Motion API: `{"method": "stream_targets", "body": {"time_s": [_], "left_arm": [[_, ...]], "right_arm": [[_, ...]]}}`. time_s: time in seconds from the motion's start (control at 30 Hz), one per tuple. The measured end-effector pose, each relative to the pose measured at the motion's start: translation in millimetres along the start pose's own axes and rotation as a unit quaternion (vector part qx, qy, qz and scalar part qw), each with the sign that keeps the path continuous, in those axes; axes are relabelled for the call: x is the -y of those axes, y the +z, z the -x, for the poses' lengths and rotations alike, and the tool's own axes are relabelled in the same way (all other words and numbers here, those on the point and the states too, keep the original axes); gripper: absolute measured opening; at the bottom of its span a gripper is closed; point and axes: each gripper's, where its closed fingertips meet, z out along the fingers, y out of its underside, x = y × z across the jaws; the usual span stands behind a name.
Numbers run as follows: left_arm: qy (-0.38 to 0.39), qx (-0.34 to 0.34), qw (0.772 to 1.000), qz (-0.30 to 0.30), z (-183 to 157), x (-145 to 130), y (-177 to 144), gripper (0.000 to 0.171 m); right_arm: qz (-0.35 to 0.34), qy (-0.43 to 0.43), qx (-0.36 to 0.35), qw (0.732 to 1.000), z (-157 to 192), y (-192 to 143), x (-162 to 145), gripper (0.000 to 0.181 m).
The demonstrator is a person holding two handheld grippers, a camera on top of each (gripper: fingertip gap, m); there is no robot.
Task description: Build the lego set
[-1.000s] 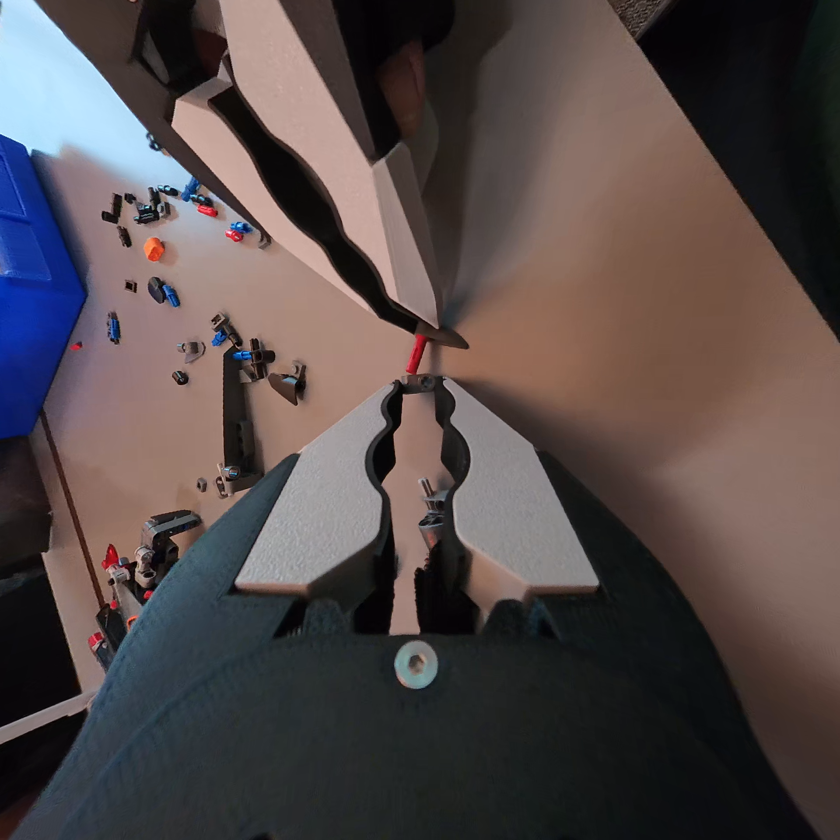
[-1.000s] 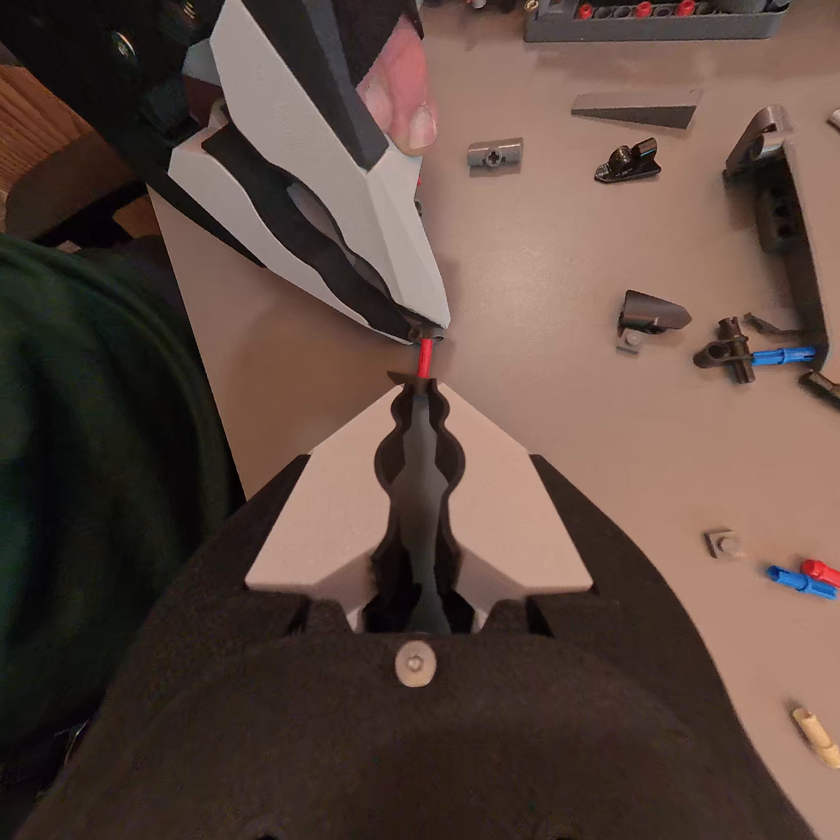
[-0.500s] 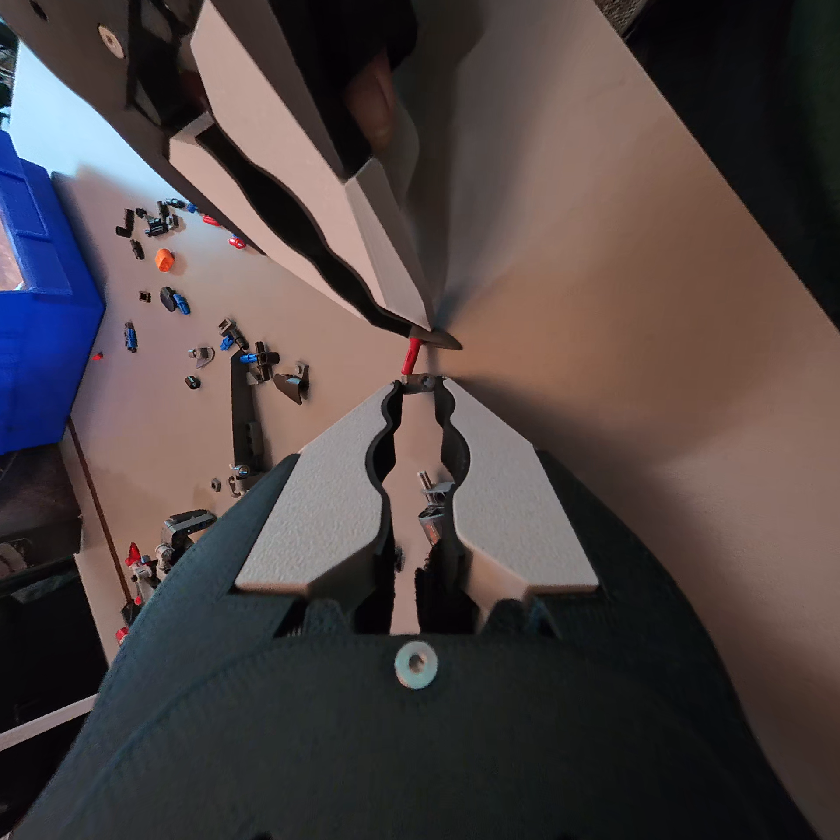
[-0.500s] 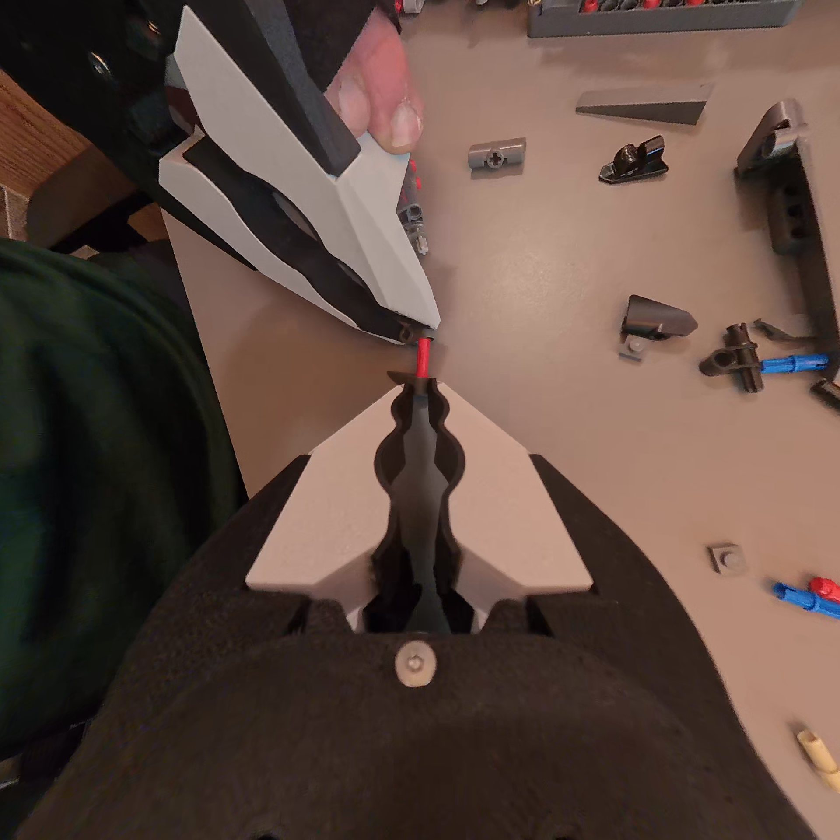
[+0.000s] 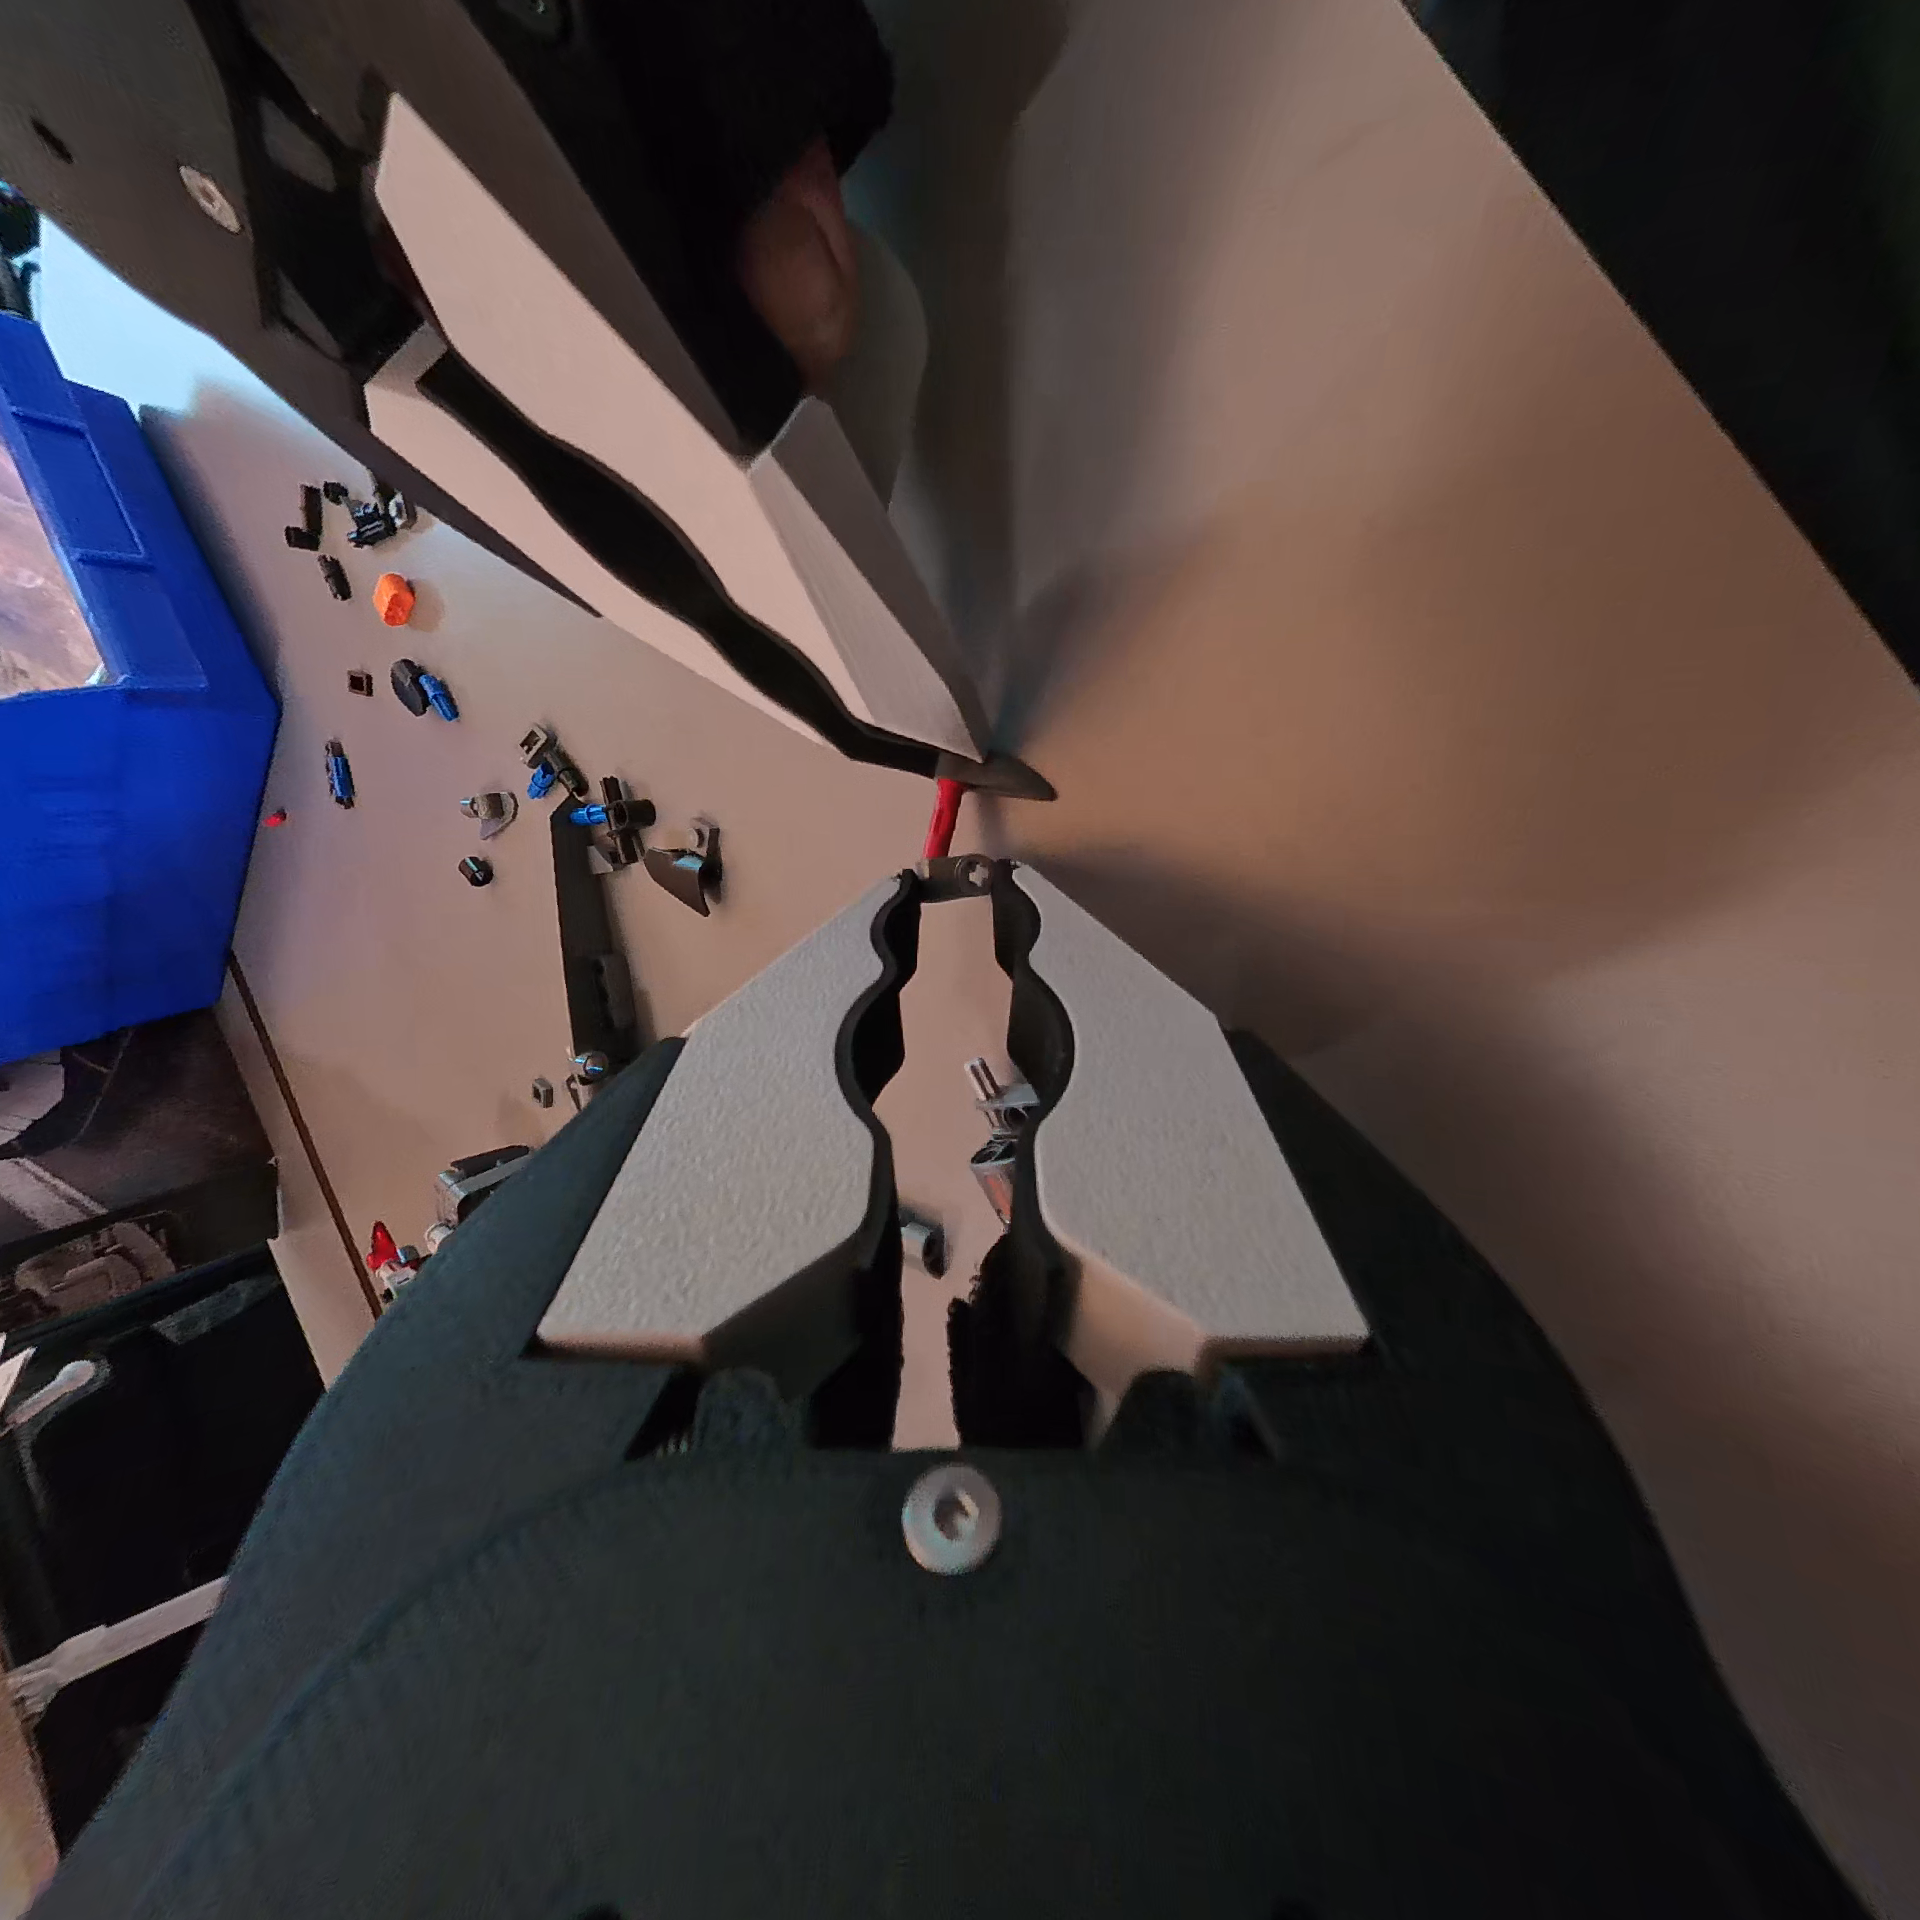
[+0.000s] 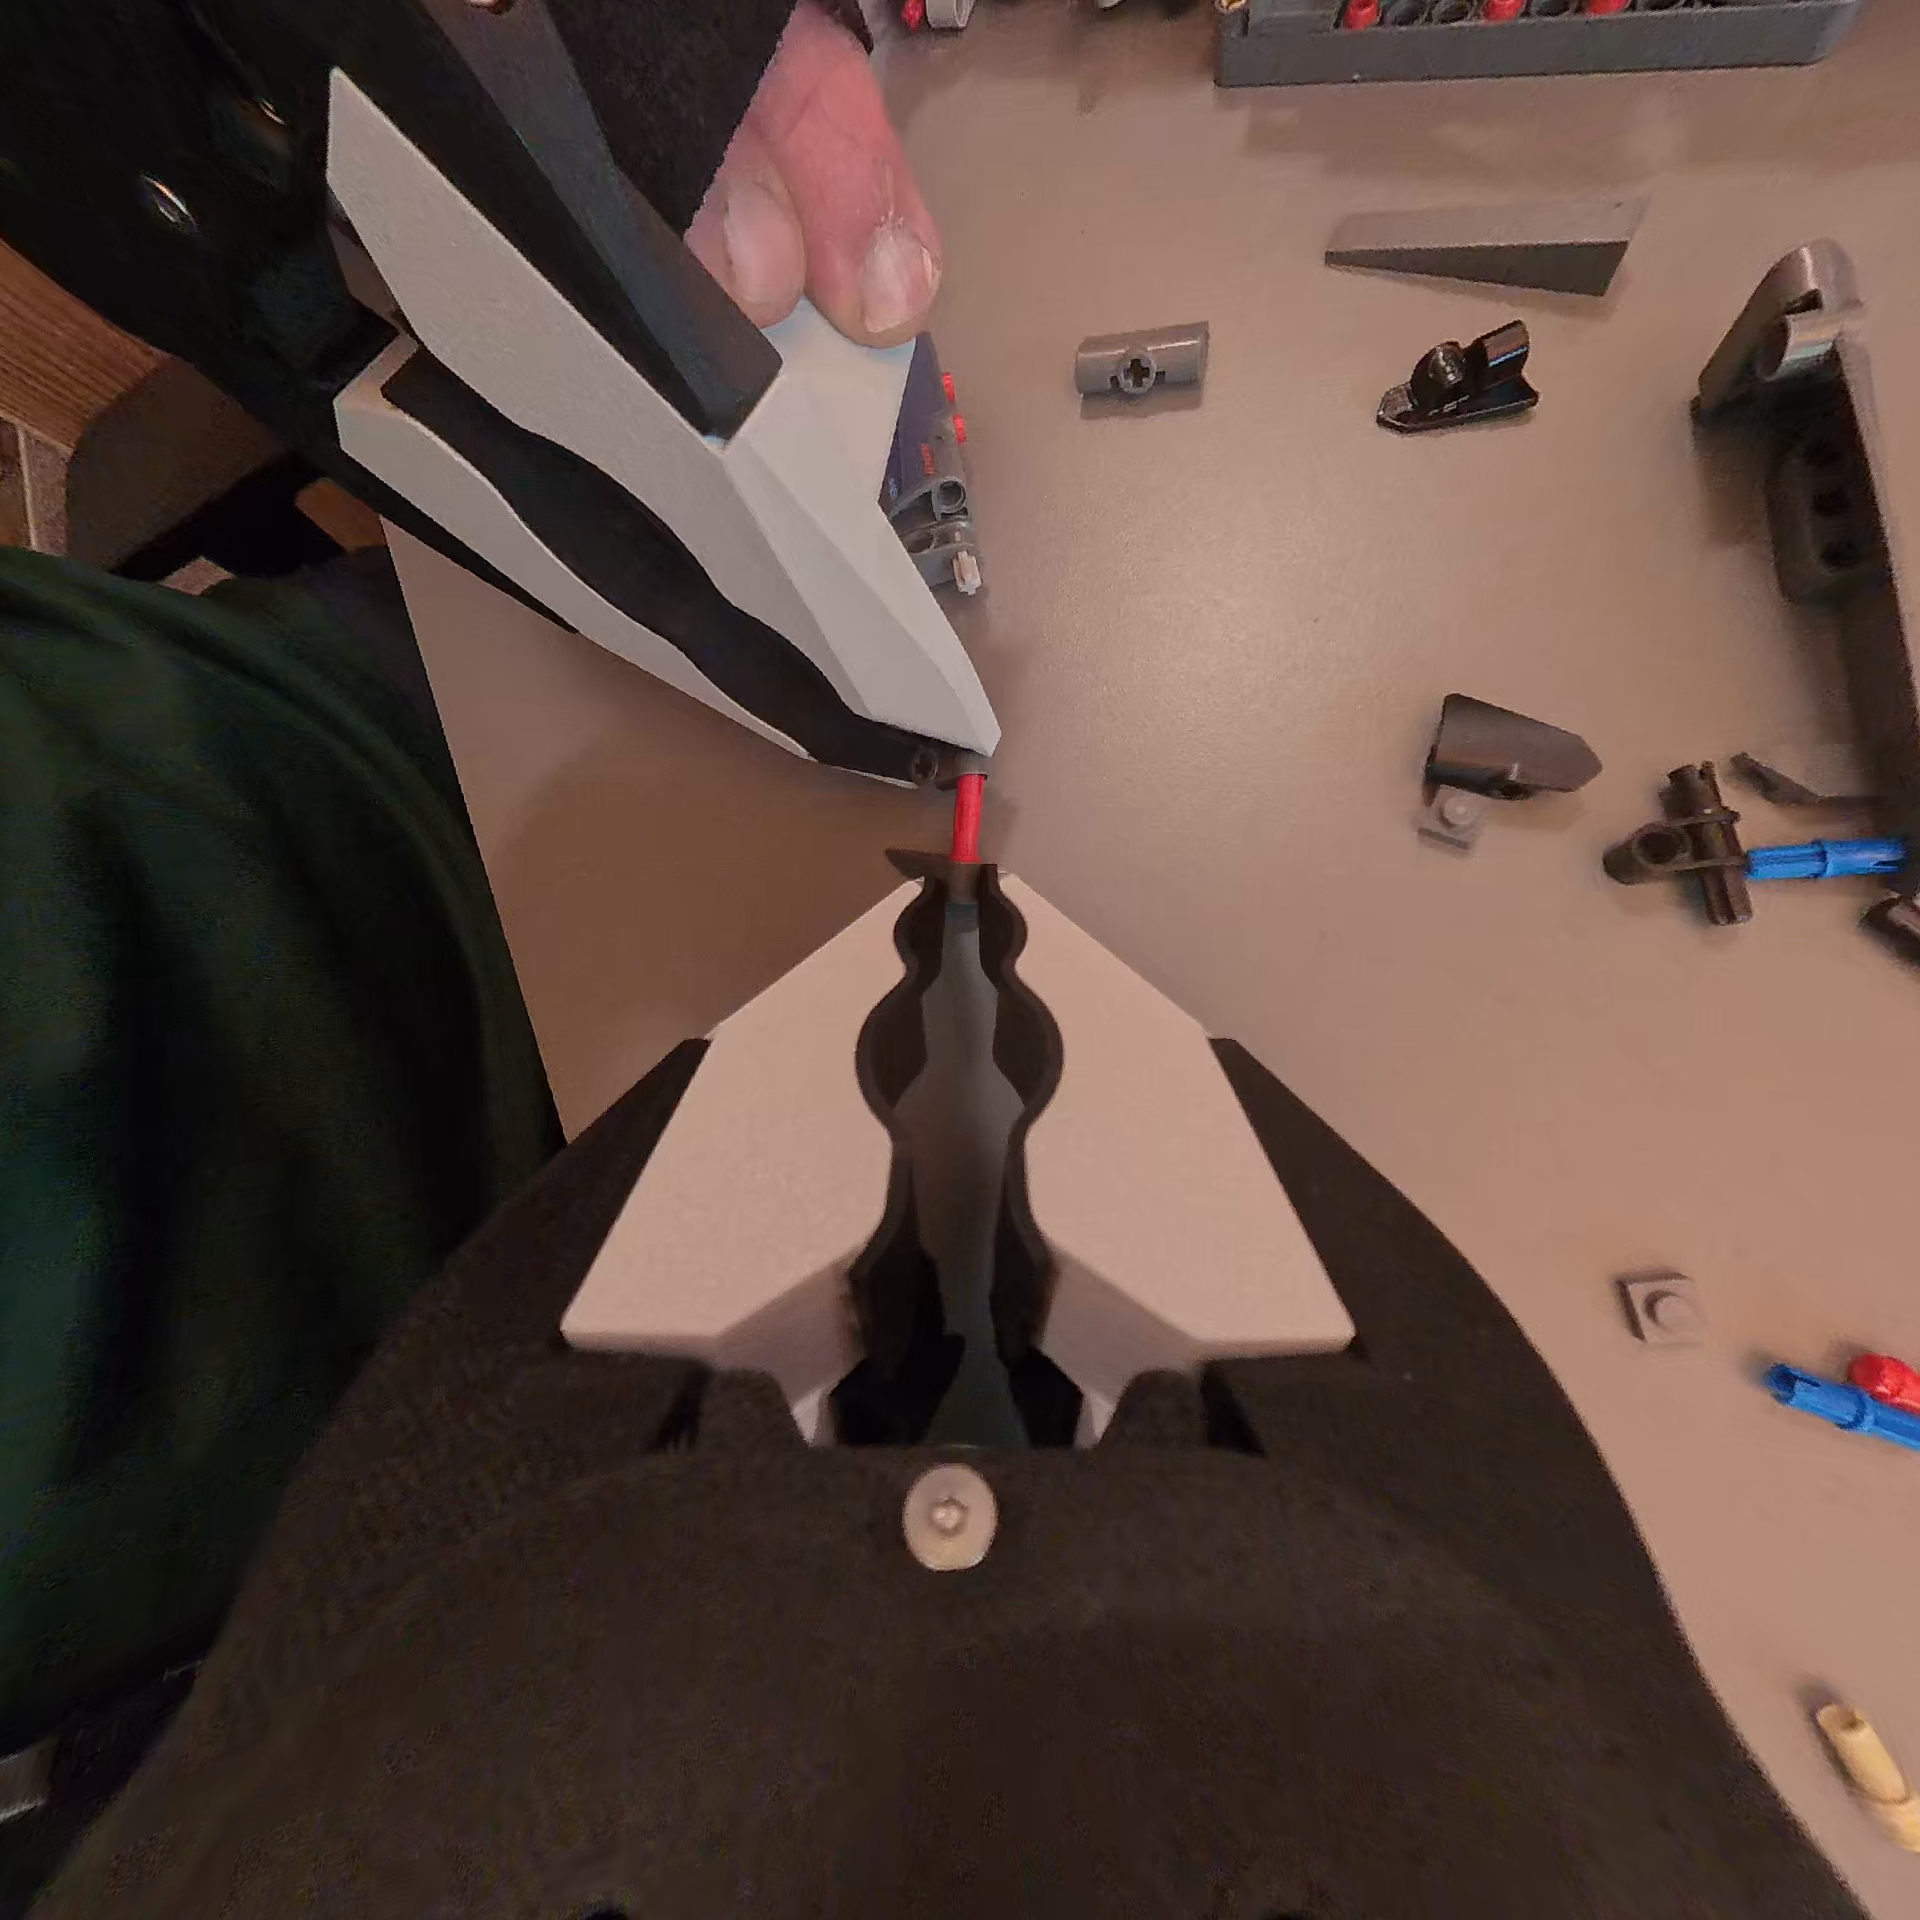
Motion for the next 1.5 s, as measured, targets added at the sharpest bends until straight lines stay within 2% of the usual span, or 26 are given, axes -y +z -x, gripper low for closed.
{"method": "stream_targets", "body": {"time_s": [0.43,0.77,1.0,1.13,1.5], "left_arm": [[0.046,-0.025,0.998,0.030,1,0,-1,0.011],[0.015,-0.031,0.999,0.039,0,-5,4,0.012],[0.011,-0.029,0.999,0.037,0,-3,4,0.012],[0.009,-0.027,0.999,0.034,0,-3,4,0.012],[0.009,-0.028,0.999,0.029,0,-2,4,0.012]], "right_arm": [[0.040,-0.034,0.001,0.999,0,0,0,0.004],[-0.010,-0.015,-0.017,1.000,-4,-2,1,0.006],[-0.033,-0.010,-0.029,0.999,-2,-6,7,0.016],[-0.047,-0.002,-0.035,0.998,-5,-6,13,0.009],[-0.031,0.006,-0.049,0.998,-7,5,9,0.002]]}}
